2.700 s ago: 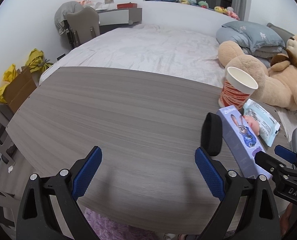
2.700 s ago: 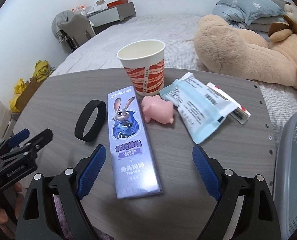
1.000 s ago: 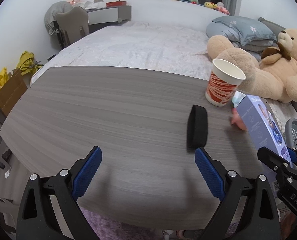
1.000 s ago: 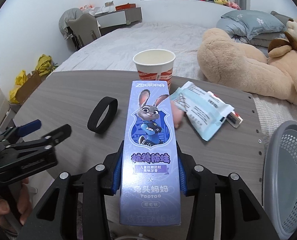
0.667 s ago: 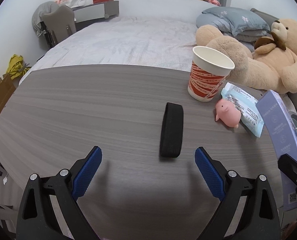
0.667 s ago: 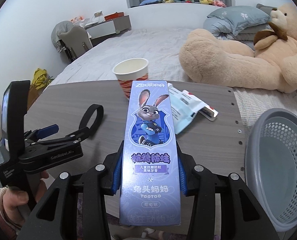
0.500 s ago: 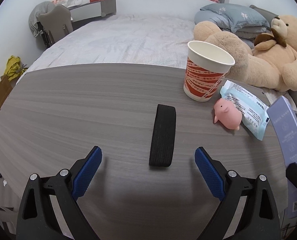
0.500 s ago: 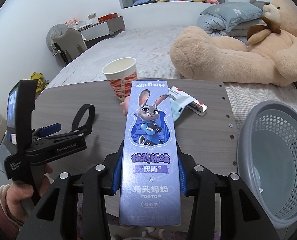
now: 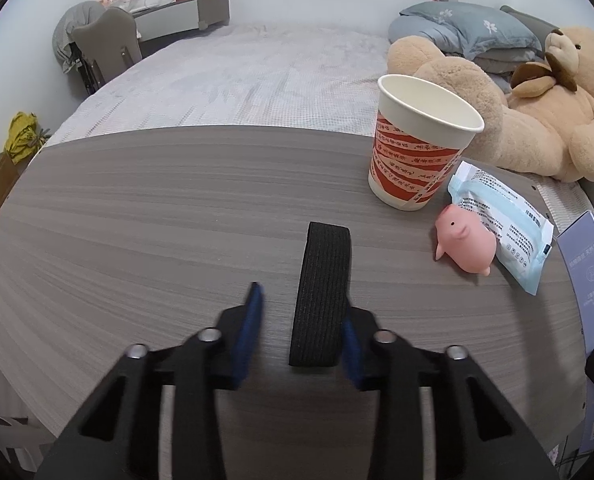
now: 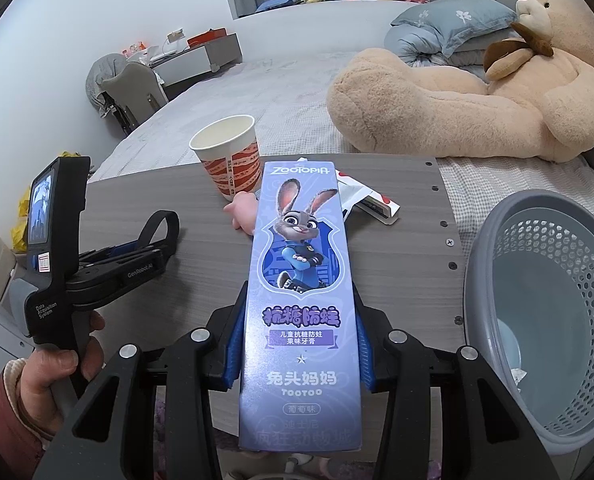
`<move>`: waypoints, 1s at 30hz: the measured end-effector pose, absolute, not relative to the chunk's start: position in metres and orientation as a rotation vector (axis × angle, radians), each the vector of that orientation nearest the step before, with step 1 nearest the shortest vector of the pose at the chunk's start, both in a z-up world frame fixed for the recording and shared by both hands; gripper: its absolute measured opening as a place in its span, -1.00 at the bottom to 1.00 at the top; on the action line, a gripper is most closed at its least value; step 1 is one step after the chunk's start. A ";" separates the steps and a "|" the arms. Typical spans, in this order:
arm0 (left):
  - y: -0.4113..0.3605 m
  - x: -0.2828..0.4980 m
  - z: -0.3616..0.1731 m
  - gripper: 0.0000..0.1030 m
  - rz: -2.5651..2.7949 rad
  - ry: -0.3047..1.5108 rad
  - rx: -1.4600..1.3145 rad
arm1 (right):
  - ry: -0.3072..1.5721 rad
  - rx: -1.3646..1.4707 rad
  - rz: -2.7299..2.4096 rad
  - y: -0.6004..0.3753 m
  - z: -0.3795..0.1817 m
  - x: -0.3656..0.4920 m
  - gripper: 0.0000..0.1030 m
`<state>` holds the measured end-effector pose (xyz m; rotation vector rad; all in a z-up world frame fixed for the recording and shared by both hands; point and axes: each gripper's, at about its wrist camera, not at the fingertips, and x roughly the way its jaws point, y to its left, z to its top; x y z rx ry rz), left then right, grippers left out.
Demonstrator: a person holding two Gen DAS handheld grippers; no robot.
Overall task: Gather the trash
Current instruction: 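Close the left tool on the black hair tie, then carry toothpaste box and hair tie over the grey basket and open both tools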
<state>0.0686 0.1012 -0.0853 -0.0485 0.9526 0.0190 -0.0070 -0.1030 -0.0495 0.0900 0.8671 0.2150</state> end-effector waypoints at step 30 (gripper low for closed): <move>-0.039 0.008 -0.015 -0.64 -0.242 0.816 0.115 | 0.777 0.205 0.087 -0.199 -0.032 -0.041 -0.17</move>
